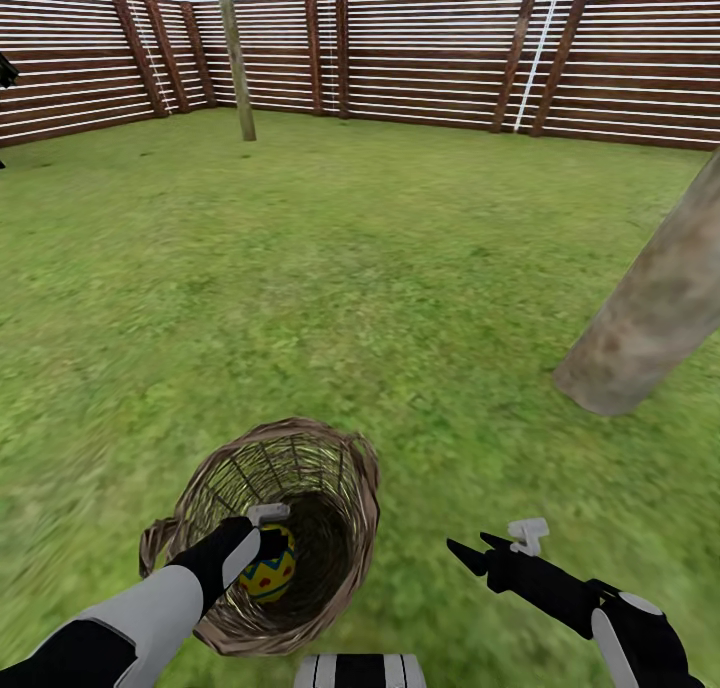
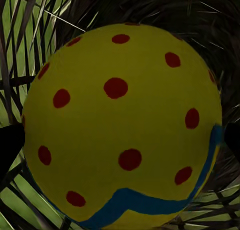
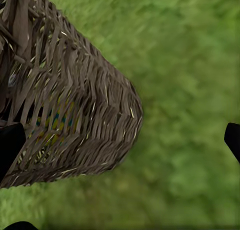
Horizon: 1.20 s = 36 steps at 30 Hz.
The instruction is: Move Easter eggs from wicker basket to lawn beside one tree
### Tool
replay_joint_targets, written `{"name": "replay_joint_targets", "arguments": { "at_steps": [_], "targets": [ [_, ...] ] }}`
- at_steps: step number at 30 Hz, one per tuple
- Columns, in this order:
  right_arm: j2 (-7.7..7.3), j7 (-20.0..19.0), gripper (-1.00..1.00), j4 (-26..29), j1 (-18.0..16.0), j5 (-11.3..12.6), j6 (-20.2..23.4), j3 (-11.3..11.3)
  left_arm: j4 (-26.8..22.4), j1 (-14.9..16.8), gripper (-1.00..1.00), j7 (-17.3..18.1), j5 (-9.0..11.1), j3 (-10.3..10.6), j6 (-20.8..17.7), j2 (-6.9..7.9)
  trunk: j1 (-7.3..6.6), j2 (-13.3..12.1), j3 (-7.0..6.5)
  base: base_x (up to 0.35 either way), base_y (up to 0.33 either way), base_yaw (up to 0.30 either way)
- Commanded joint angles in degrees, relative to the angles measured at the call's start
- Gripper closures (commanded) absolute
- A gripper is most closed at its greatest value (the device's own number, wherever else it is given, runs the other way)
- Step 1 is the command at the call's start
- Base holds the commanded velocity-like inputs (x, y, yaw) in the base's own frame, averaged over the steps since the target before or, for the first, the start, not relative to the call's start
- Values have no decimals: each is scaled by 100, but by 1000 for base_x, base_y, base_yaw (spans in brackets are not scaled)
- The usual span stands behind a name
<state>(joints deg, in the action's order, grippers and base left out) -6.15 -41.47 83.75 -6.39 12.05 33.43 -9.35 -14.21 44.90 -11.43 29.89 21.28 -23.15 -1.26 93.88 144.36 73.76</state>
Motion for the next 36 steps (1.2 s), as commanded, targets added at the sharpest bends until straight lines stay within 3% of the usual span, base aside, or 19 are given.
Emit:
{"name": "replay_joint_targets", "arguments": {
  "at_steps": [1,36],
  "targets": [
    [0,-7,-100,1,-2,34,41,-5,-12,1,-100,-44,62,43,-23,3,-1,2,4,0,0,0],
    [0,-8,-100,4,-2,34,41,-5,-6,1,-100,-44,78,26,-35,4,4,4,48,0,0,0]
  ]
}}
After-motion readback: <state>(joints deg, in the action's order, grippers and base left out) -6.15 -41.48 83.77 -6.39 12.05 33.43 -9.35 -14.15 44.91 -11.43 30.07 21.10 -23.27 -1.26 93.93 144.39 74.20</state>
